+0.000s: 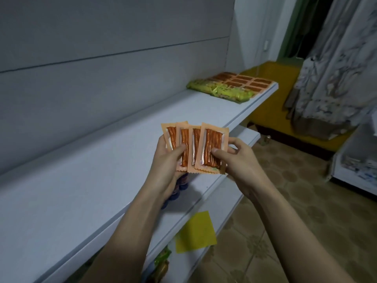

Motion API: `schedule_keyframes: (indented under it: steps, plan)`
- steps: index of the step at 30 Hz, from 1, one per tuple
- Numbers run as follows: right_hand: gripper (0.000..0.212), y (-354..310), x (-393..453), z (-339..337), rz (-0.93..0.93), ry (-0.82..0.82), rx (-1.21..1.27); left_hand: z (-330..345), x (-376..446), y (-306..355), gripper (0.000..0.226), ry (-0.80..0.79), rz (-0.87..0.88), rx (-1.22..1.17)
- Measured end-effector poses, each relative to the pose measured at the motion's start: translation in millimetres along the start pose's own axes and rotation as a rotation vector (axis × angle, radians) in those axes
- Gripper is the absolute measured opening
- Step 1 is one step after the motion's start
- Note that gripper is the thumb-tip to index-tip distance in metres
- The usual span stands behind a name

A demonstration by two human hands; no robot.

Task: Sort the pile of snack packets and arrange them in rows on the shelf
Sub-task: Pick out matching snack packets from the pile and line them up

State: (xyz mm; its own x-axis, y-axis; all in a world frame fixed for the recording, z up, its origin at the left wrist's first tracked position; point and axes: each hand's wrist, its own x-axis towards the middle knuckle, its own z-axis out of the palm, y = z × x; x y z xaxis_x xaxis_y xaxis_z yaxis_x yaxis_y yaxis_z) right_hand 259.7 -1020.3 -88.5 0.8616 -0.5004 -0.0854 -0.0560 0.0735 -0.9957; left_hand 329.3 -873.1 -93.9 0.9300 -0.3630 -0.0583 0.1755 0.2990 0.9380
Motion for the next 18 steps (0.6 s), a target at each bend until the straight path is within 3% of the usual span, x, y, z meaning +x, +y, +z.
schedule_keyframes:
  steps: [11,18]
  plan:
    - [0.028,-55.3,164.3,-172.6,-0.052,-0.073,-0.028,193.3,124.0,-35.0,0.028,-0.064,-0.123,-0.119]
    - [0.03,-69.6,266.9,-200.4,-0.047,-0.191,0.008,247.9,194.0,-44.1,0.032,-0.046,-0.016,-0.099]
